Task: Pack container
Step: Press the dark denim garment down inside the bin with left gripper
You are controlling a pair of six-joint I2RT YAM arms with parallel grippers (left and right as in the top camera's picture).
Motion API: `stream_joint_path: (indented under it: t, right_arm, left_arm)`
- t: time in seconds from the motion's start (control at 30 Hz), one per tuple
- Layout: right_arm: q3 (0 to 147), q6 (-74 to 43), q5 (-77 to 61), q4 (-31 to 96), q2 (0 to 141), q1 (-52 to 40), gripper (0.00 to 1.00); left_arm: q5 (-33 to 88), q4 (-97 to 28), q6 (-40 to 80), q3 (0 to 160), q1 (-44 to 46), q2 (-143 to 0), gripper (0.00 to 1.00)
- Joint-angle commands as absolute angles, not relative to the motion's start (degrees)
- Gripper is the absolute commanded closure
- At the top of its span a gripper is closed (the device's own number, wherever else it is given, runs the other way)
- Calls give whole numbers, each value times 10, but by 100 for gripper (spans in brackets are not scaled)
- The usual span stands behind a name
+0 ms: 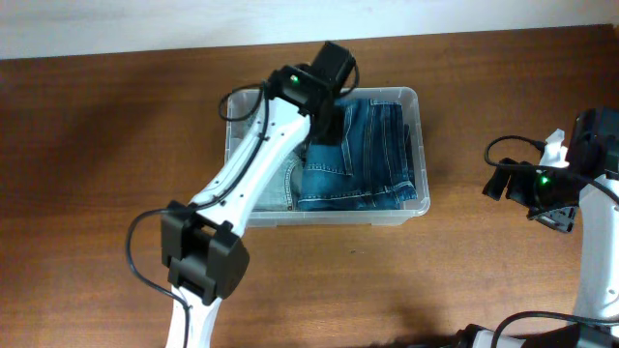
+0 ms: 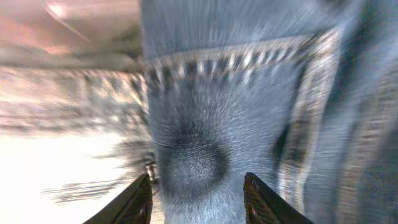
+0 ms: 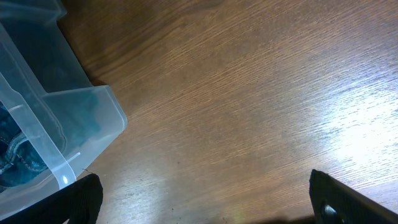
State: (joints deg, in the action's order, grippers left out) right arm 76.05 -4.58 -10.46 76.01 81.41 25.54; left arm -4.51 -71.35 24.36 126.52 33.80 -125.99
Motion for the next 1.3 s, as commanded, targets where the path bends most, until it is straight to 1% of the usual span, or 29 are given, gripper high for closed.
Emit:
stream_joint_path:
  t: [0.0,0.17,0.33,0.5,0.6,0.63,0.67,0.87,1.03,1.13,1.23,1.27]
  right_arm:
    - [760,-49,-103,760,814,259,2]
    - [760,-49,-103,760,814,259,2]
    - [760,-49,-103,760,814,259,2]
    - [760,-49,-103,760,814,259,2]
    - [760,-49,-103,760,814,259,2]
    - [760,-49,-103,760,814,259,2]
    - [760,-49,-103,760,814,259,2]
    - [760,-49,-103,760,814,259,2]
    - [760,-49,-103,760,814,259,2]
    - [760,-49,-103,760,814,259,2]
    - [760,-49,-103,760,814,259,2]
    - [760,-49,-103,760,814,259,2]
  left_arm:
    - [-59,-716,221,1305,332,-1208,53]
    - [-65,-721,222,1305,332,-1211,53]
    - [-104,-734,222,1301,332,-1221,53]
    - [-103,-742,222,1300,332,-1244,53]
    - [-104,-747,222,1300,332,-1266,54]
    - [-104,-751,222,1300,332,-1272,59]
    - [-104,-753,222,1300,332,-1278,60]
    - [-104,-759,222,1300,332,-1312,60]
    - [-103,-759,214,1309,332,-1307,60]
    - [-104,-768,200,1335,332,-1301,59]
    - [-103,-808,200,1401,332,-1295,57]
    - [-103,-823,200,1424,332,-1294,51]
